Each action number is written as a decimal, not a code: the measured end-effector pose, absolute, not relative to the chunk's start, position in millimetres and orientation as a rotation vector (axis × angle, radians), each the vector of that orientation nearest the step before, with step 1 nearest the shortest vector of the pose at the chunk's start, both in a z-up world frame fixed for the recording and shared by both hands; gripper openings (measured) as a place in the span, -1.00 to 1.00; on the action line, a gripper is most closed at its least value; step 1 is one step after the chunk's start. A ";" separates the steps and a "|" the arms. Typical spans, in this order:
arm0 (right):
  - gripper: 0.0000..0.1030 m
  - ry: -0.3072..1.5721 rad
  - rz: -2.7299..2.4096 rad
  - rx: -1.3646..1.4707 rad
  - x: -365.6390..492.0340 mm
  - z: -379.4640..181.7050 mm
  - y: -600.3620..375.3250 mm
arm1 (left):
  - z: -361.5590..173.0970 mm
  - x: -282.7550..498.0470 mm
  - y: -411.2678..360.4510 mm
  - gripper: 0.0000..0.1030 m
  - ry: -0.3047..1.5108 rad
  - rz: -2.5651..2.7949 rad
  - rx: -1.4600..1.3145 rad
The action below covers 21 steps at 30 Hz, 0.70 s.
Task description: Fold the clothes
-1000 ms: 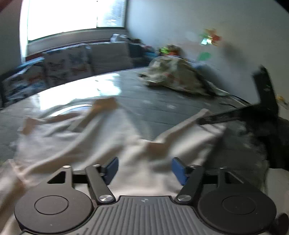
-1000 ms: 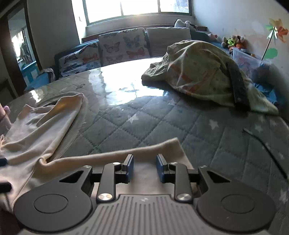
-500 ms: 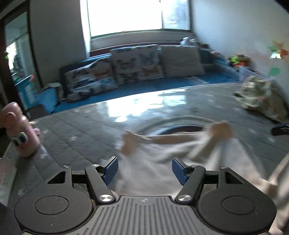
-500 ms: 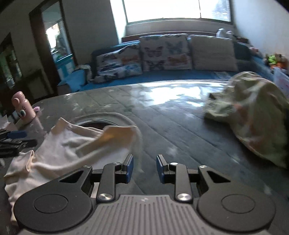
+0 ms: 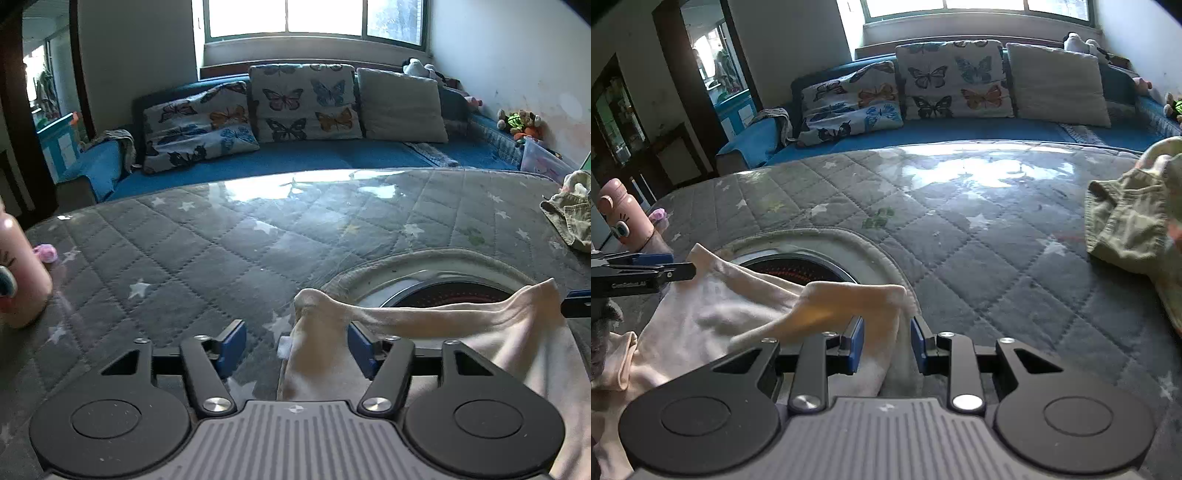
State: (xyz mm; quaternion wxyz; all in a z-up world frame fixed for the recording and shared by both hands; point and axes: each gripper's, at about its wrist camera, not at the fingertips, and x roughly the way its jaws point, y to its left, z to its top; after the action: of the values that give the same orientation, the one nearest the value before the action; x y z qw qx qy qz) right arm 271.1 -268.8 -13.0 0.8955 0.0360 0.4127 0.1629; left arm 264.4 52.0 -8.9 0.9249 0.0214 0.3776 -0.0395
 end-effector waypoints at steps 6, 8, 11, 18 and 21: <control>-0.73 0.853 0.349 0.068 277.5 -21.0 -260.6 | -16.3 271.9 52.5 -0.50 0.771 -0.109 0.047; -0.91 0.843 0.343 0.047 277.7 -20.8 -257.6 | -14.8 273.1 53.0 -0.83 0.768 -0.121 0.046; -0.93 0.799 0.327 0.024 280.4 -10.0 -254.9 | -7.0 272.1 53.9 -0.87 0.720 -0.106 0.064; -0.94 0.701 0.294 -0.034 301.6 11.6 -244.6 | 6.0 285.4 67.8 -0.87 0.644 -0.037 0.020; -0.94 0.707 0.288 -0.062 318.7 4.9 -236.0 | -4.4 301.0 70.9 -0.86 0.687 -0.015 0.012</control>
State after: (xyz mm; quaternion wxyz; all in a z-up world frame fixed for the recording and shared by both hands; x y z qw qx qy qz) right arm 318.7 -236.0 4.9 0.9274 -0.0305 0.3451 0.1407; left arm 301.0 70.9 -4.4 0.9415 0.0056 0.3368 -0.0073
